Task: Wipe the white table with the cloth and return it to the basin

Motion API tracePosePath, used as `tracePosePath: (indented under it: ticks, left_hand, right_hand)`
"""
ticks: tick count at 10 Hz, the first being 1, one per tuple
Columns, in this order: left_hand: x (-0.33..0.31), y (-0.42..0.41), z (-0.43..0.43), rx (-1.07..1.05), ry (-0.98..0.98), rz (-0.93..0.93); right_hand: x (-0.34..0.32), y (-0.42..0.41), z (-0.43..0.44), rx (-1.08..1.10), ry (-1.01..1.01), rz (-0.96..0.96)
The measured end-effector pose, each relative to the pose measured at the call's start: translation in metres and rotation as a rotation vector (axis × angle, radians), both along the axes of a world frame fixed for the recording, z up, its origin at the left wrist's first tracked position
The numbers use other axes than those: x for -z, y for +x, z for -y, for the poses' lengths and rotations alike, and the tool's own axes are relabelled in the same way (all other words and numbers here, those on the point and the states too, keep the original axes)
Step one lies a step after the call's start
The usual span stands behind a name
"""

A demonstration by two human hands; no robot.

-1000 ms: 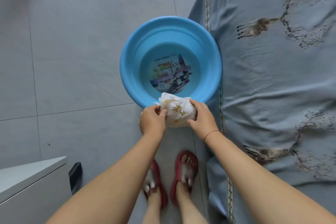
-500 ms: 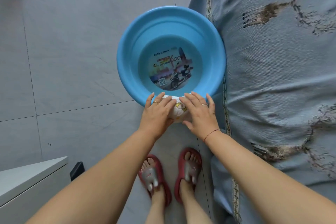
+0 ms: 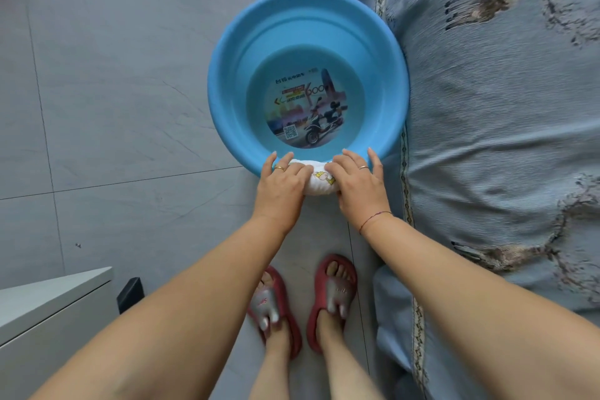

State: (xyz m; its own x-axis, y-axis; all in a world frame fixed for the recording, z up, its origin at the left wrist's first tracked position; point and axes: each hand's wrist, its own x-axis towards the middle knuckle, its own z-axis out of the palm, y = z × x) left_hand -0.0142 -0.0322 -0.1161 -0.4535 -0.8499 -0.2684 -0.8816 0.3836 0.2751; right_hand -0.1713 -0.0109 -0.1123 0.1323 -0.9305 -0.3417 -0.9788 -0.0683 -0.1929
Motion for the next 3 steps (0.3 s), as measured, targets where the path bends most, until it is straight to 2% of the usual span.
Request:
tracePosePath:
  ticks: [1, 2, 3]
  left_hand:
    - [-0.013, 0.006, -0.006, 0.029, 0.128, 0.134]
    - [-0.04, 0.014, -0.01, -0.041, 0.116, 0.058]
    - [-0.084, 0.028, -0.002, -0.318, 0.267, -0.118]
  right_hand:
    - [-0.013, 0.001, 0.0, -0.018, 0.135, -0.052]
    - [-0.045, 0.006, 0.005, 0.016, 0.194, 0.063]
    - [-0.098, 0.017, 0.02, 0.302, 0.251, 0.424]
